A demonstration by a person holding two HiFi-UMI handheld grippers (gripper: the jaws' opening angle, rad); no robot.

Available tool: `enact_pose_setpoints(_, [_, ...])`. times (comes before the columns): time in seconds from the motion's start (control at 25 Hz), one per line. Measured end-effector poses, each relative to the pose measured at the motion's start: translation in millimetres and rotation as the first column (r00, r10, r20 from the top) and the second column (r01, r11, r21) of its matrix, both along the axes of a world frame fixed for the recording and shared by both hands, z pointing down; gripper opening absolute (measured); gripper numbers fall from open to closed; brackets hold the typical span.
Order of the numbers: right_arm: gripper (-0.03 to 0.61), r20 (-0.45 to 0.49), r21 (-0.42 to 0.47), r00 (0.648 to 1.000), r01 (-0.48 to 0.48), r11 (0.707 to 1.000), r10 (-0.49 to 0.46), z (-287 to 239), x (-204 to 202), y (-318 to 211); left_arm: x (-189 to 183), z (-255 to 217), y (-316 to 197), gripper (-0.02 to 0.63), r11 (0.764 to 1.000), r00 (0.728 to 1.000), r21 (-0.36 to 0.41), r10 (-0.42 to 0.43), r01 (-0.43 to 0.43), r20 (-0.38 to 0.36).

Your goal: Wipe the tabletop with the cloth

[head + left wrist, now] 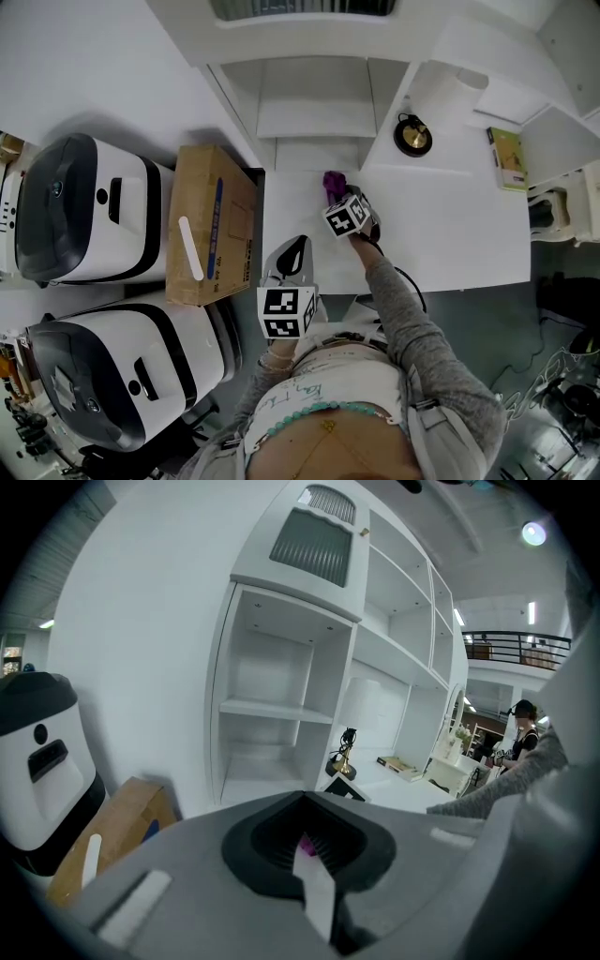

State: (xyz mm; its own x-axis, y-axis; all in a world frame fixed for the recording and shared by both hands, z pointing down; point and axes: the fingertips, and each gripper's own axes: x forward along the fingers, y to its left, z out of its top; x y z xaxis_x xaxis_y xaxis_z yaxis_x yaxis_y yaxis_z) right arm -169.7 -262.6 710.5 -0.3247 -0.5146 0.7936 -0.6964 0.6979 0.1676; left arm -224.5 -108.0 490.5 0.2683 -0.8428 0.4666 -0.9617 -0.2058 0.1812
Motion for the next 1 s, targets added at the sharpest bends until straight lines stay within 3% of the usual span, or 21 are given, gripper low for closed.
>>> enact_pose_setpoints(1.0, [0.074, -0.019, 0.005, 0.999, -0.038, 0.999, 0.038, -0.1, 57.7, -9.3, 49.8, 0.0, -12.1, 0.005, 0.998, 0.998, -0.012, 0.058, -0.058, 0.003])
